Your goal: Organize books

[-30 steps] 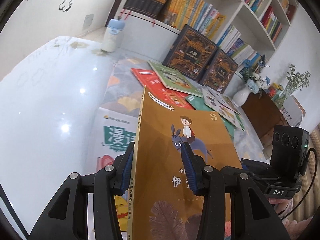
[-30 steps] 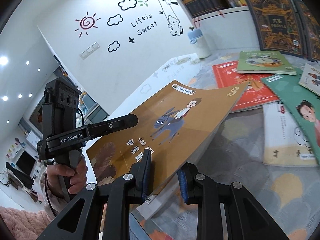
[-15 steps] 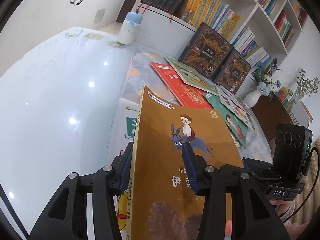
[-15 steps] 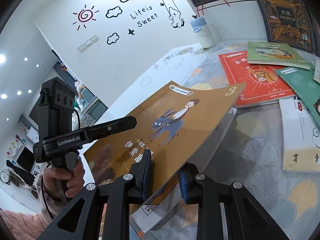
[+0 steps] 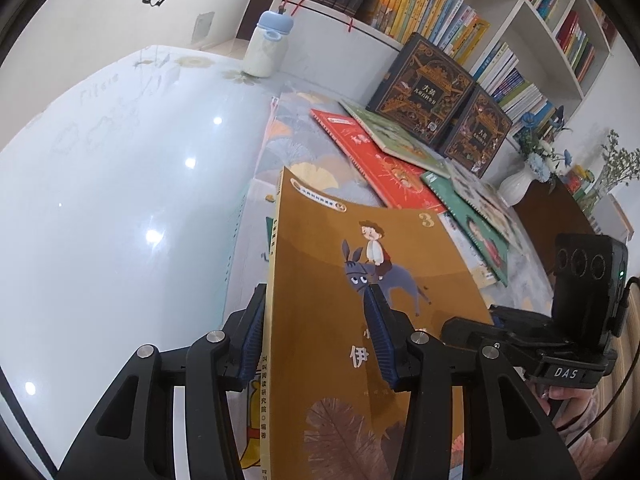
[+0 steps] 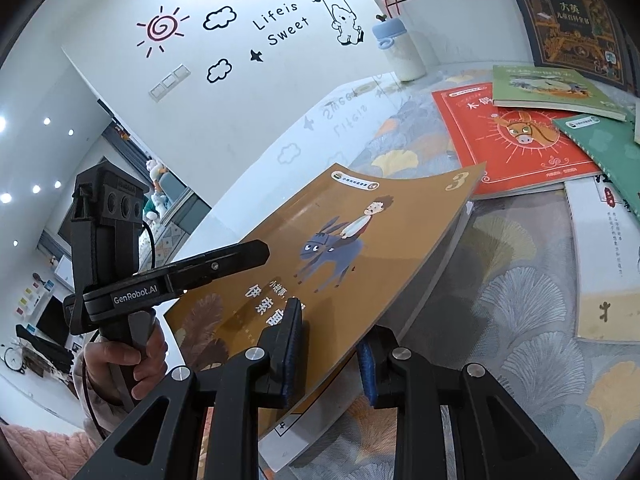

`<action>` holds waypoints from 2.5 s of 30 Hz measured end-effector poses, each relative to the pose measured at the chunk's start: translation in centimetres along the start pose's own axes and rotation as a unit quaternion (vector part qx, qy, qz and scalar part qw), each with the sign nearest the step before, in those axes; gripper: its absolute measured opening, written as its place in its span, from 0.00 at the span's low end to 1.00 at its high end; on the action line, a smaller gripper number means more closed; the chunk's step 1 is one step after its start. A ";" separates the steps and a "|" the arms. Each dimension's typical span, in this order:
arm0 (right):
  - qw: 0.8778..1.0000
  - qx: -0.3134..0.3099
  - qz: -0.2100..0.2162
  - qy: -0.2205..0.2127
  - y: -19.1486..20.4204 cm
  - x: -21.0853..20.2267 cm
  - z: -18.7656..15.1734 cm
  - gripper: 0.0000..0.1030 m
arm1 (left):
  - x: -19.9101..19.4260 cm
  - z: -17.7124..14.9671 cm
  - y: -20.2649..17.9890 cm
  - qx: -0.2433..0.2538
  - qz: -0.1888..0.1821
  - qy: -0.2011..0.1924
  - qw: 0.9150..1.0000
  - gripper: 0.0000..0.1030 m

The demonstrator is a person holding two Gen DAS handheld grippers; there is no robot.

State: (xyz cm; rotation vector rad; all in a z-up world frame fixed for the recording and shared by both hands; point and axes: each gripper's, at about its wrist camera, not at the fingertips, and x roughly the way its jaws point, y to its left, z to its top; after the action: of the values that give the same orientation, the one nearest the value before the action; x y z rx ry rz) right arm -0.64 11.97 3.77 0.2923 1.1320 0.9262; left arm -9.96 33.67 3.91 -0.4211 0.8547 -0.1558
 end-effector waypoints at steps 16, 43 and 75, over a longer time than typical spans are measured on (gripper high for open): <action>1.000 0.001 -0.009 0.007 -0.2 0.9 -0.3 0.25 | 0.5 -0.4 -0.2 0.014 0.026 0.012 0.999 0.42; 1.000 -0.013 -0.010 0.016 0.9 2.5 0.1 0.26 | -0.7 0.1 0.6 0.014 0.039 0.001 0.999 0.42; 0.995 -0.066 -0.073 0.025 3.2 1.0 -0.1 0.92 | -1.4 1.1 -0.6 0.040 0.113 -0.016 0.993 0.49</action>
State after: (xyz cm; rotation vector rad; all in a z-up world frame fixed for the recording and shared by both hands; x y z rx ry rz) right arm -2.19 14.65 5.10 0.0776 1.1181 0.8772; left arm -10.03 33.92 5.77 -0.2477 0.8544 0.0266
